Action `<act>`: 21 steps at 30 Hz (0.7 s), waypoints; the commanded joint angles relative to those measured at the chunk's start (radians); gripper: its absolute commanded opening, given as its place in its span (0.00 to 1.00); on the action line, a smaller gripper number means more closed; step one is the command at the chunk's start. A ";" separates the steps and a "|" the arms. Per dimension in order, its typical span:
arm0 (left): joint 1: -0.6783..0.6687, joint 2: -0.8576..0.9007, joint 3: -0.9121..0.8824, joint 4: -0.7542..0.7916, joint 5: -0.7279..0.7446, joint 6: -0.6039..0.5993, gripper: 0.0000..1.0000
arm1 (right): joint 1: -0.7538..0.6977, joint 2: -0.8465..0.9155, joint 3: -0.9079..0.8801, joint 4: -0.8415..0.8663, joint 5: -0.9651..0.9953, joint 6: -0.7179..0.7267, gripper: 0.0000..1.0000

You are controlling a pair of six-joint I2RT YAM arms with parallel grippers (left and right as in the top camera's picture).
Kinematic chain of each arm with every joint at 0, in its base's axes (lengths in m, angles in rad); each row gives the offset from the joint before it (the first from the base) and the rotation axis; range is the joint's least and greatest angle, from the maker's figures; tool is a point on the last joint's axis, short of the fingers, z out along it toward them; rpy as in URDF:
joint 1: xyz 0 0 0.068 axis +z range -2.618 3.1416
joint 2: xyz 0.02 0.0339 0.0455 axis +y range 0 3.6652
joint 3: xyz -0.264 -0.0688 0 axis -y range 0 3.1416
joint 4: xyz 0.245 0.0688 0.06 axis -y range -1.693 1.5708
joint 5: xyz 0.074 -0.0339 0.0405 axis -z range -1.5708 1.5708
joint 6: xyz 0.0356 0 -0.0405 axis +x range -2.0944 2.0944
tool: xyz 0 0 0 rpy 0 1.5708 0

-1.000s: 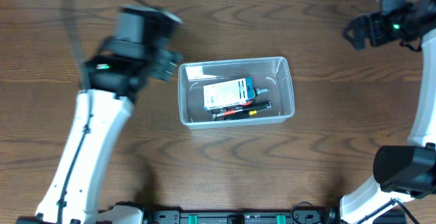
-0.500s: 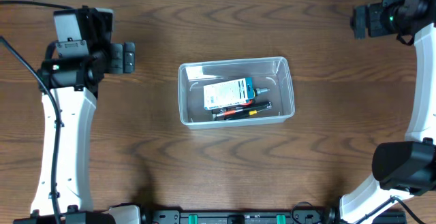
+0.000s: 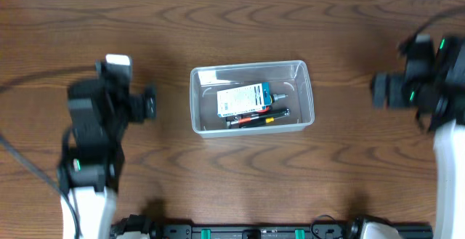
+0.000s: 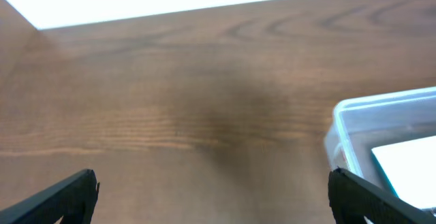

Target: Pack container

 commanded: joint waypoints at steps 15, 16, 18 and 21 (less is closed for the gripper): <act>-0.021 -0.562 -0.309 0.035 0.007 -0.005 0.98 | 0.068 -0.524 -0.412 -0.139 0.087 0.035 0.99; -0.021 -0.560 -0.309 0.032 0.007 -0.005 0.98 | 0.068 -0.524 -0.412 -0.157 0.087 0.034 0.99; -0.021 -0.560 -0.309 0.024 0.007 -0.005 0.98 | 0.068 -0.524 -0.412 -0.182 0.086 0.034 0.99; -0.021 -0.559 -0.309 0.007 0.007 -0.005 0.98 | 0.068 -0.524 -0.412 -0.185 0.087 0.034 0.99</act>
